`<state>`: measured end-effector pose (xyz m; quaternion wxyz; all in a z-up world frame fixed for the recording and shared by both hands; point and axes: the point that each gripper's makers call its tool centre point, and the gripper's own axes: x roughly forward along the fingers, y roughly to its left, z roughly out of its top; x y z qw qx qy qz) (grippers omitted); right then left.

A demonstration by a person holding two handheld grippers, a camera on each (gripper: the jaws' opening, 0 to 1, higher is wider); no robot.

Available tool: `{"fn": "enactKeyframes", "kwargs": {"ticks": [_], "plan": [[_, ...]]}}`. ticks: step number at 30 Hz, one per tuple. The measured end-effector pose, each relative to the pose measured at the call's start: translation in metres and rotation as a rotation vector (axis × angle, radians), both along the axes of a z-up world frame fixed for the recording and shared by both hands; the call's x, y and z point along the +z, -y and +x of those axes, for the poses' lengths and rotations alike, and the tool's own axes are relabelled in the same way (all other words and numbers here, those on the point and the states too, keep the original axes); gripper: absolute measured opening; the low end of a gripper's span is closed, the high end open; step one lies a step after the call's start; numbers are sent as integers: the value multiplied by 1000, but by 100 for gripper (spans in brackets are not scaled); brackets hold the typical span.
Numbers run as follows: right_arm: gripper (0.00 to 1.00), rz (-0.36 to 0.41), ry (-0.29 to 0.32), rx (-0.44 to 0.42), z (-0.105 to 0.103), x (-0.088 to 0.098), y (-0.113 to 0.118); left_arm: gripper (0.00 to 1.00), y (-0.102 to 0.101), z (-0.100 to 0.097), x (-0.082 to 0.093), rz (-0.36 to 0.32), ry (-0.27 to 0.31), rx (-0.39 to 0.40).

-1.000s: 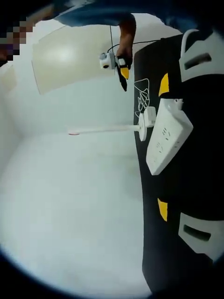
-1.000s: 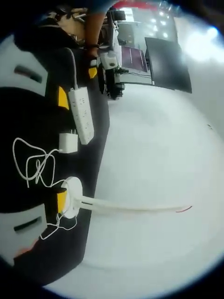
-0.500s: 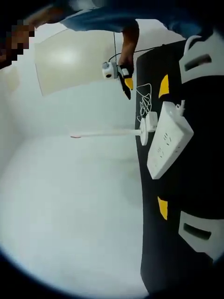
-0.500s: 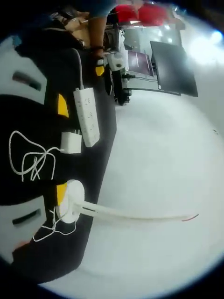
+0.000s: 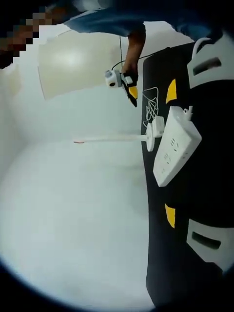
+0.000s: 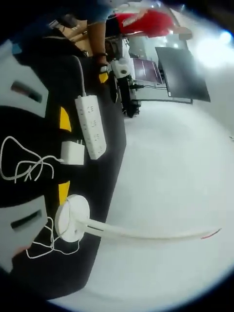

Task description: Insert the desk lamp plug into the socket, turn on the power strip switch, turn on the lamp switch, then turn off the lamp switch, turn off the power strip switch, and remove the plug from the socket.

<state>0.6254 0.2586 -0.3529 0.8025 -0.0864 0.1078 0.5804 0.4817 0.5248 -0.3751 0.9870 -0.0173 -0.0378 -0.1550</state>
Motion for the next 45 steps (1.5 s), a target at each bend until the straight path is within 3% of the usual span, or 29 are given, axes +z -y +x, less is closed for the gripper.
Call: {"fn": "enactKeyframes", "kwargs": {"ticks": [10,29,45], "plan": [[37,35,-81,44,5,8,-8,75,1,0,-2,7,-11,0],[36,24,-144,98,7,6,-28,74,-5,1,-5,10,-17,5],[36,16,-140,115,3,5,-38,74,-4,1,-6,10,-23,5]]}}
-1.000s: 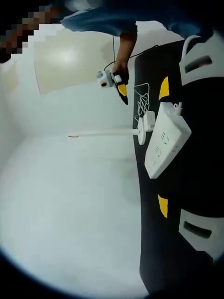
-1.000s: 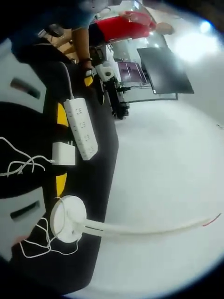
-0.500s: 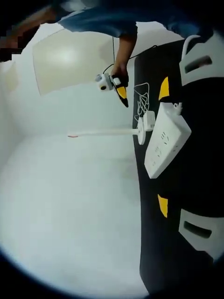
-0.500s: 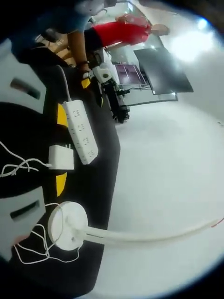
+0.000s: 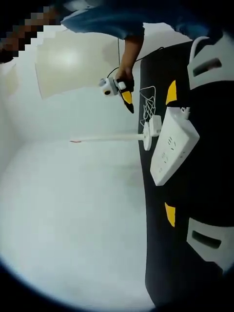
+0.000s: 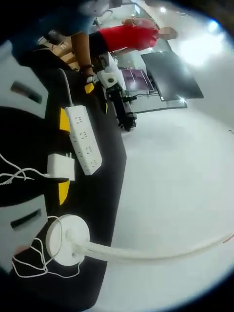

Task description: Insert the desk lamp plug into the socket, turn on the power strip switch, turn on the lamp switch, then turn off the lamp switch, turn off the power strip switch, and remove the plug from the socket.

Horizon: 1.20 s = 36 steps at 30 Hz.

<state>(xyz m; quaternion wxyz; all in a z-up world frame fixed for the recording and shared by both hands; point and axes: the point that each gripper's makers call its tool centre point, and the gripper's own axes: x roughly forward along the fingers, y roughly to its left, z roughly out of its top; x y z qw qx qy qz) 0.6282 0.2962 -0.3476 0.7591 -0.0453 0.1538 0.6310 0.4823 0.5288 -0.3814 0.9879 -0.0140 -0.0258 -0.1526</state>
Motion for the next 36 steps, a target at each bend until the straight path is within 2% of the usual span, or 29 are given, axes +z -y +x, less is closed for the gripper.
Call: {"fn": "enactKeyframes", "kwargs": {"ticks": [10,16,25,36], "plan": [[36,-48,-9,11,11,2,-1,74,-1,0,0,3,3,-3],[36,-68,-6,32,9,-1,-7,74,-1,0,0,2,3,-2],[36,-73,-16,43,5,-7,-10,74,3,0,0,6,-2,-3],[36,-65,-16,44,4,-7,-7,74,1,0,-2,9,-8,1]]}}
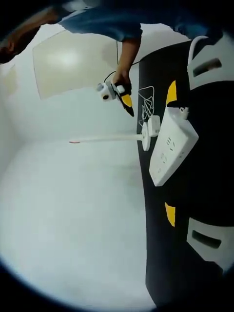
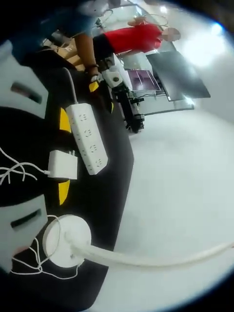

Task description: Insert the desk lamp plug into the socket, turn on the power strip switch, turn on the lamp switch, then turn off the lamp switch, turn off the power strip switch, and remove the plug from the socket.

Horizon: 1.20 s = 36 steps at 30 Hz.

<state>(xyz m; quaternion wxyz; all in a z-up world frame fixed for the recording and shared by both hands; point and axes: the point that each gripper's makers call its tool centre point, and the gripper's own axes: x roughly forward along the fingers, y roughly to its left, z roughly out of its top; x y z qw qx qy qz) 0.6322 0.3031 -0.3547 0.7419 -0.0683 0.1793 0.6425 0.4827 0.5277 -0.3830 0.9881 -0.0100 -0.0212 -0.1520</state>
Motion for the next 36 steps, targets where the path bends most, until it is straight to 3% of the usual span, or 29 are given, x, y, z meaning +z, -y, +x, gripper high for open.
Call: {"fn": "enactKeyframes", "kwargs": {"ticks": [15,22,31,36], "plan": [[36,26,6,-19,5,6,8,74,0,1,-1,-1,-3,-7],[36,31,18,-13,8,8,12,82,-3,0,7,-4,48,9],[36,98,-6,35,4,26,5,83,4,-4,13,-28,69,-29],[32,27,-10,25,11,21,5,84,3,-5,16,-25,88,-26]]}}
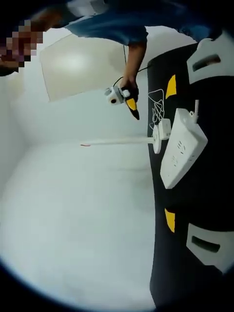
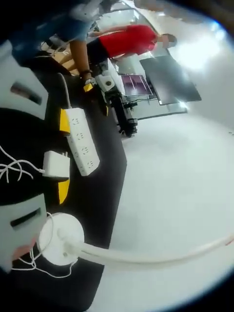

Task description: Insert the desk lamp plug into the socket, turn on the power strip switch, turn on the lamp switch, then turn off the lamp switch, turn off the power strip switch, and remove the plug from the socket.

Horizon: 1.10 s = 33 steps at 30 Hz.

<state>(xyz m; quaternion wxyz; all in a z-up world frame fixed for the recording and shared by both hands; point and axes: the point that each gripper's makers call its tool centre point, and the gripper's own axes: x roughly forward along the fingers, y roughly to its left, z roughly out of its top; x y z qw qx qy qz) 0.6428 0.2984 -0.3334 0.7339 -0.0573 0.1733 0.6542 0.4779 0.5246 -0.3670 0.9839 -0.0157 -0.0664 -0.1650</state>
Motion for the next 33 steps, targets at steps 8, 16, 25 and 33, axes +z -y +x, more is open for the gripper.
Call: {"fn": "enactKeyframes", "kwargs": {"ticks": [8,16,25,33], "plan": [[25,-157,-91,5,2,-33,3,82,8,1,-7,23,-38,-13],[22,-241,-202,18,11,-60,-7,81,7,3,-7,23,-39,-9],[19,-311,-188,-10,5,-72,-10,81,8,3,-9,29,-48,-8],[12,-439,-180,0,-6,-85,-16,80,8,1,-8,24,-46,-5]]}}
